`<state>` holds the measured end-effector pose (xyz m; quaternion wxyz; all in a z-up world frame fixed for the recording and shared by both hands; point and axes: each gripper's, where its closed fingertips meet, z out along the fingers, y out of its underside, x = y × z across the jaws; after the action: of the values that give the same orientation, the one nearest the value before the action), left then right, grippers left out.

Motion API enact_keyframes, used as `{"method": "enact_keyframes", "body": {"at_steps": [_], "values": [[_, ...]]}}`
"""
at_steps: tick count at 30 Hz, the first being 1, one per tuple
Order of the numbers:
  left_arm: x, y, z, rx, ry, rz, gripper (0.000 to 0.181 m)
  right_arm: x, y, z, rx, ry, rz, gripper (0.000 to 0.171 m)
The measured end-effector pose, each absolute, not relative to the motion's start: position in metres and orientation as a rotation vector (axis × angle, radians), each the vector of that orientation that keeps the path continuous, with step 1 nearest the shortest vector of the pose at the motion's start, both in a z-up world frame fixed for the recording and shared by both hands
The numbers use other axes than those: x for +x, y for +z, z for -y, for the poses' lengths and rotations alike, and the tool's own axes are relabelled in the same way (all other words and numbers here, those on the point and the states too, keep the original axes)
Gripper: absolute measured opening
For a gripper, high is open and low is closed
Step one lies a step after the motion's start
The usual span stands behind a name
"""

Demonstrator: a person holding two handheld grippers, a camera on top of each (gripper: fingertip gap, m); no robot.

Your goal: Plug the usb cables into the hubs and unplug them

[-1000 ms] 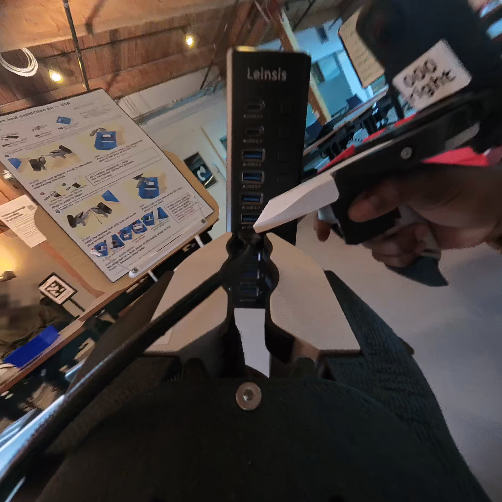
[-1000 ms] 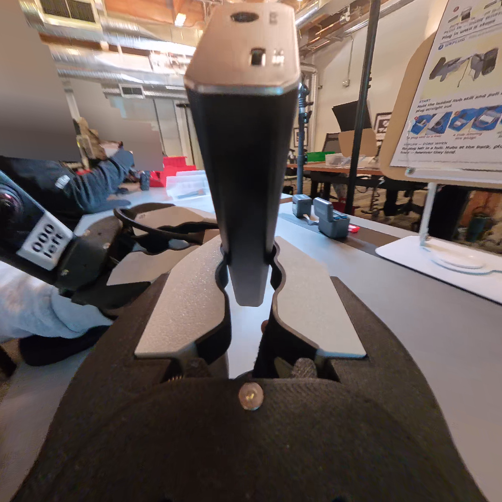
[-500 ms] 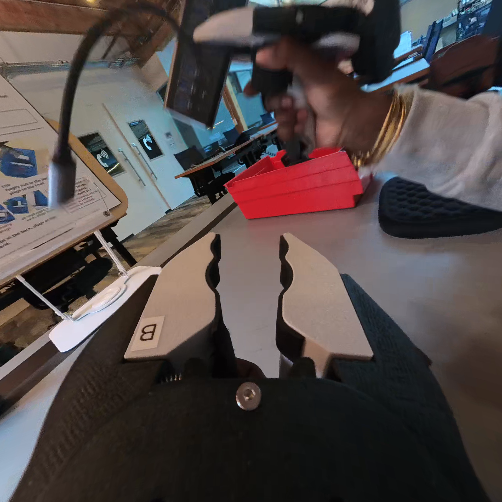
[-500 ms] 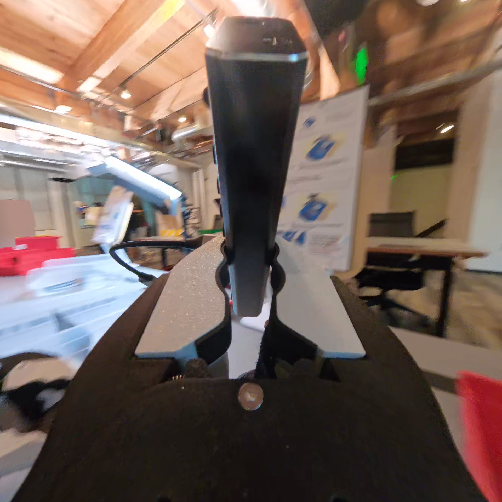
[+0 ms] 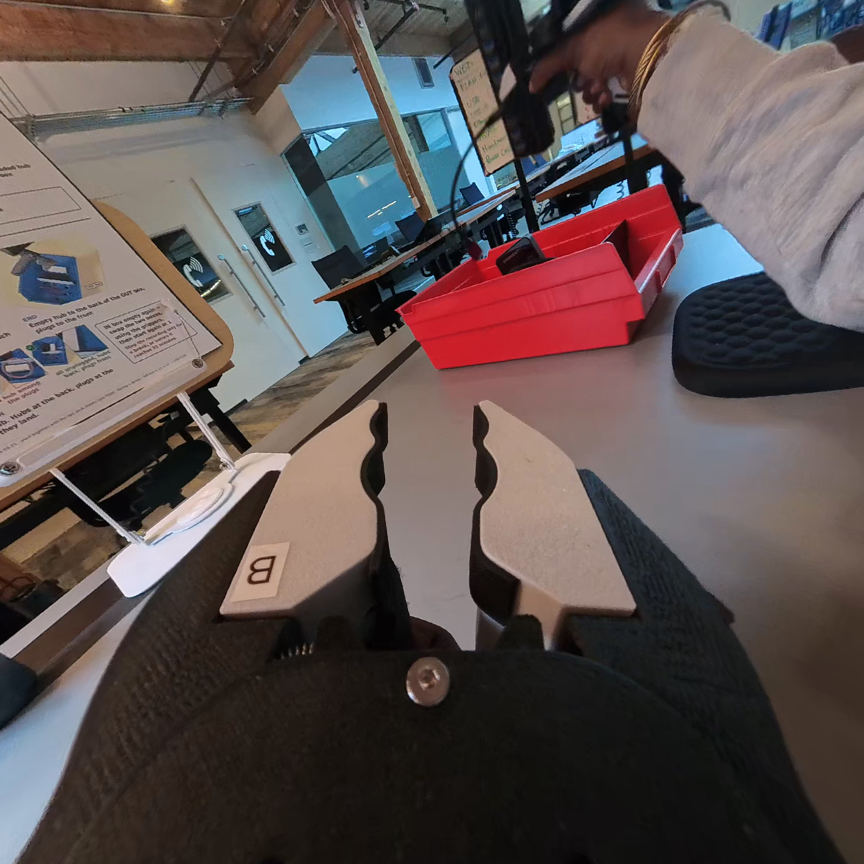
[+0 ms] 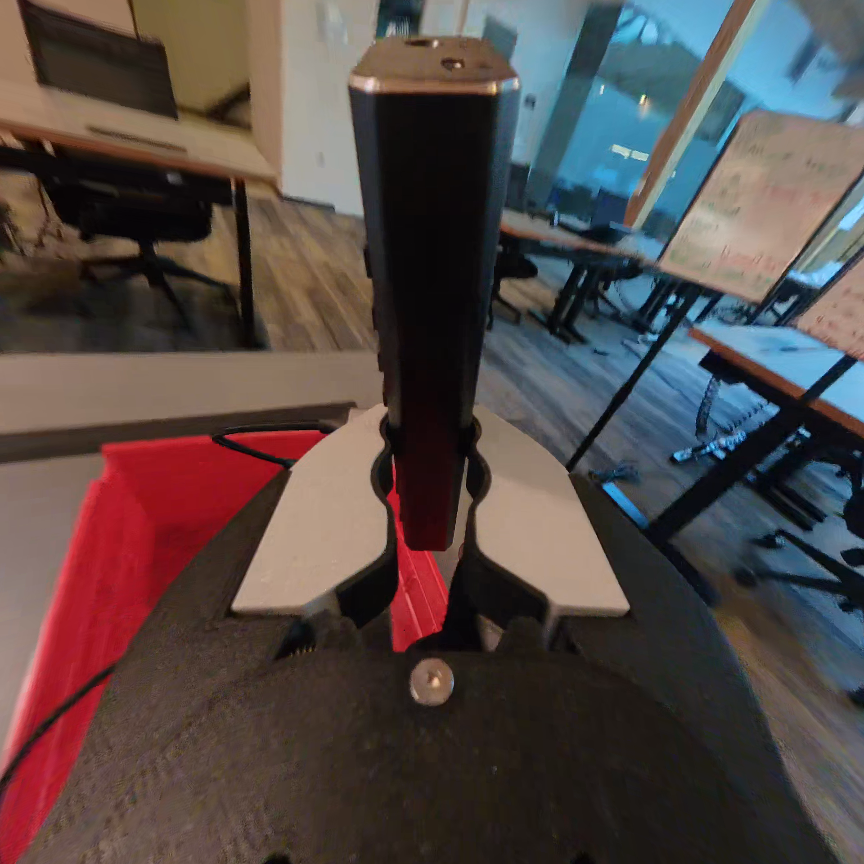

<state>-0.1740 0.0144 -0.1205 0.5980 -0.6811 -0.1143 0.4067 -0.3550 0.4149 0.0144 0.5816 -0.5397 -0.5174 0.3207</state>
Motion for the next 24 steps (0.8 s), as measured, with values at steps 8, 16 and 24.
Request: {"method": "enact_keyframes", "body": {"at_steps": [8, 16, 24], "values": [[-0.17, -0.115, -0.014, -1.569, 0.981, 0.232, 0.033, -0.374, -0.097, -0.409, -1.497, 0.523, 1.705, 0.028], [-0.171, -0.119, -0.015, -1.585, 0.994, 0.226, 0.032, -0.38, -0.131, -0.398, -1.679, 0.651, 1.786, 0.034], [-0.172, -0.12, -0.015, -1.594, 0.996, 0.226, 0.032, -0.384, -0.145, -0.41, -1.75, 0.695, 1.761, 0.045]]}}
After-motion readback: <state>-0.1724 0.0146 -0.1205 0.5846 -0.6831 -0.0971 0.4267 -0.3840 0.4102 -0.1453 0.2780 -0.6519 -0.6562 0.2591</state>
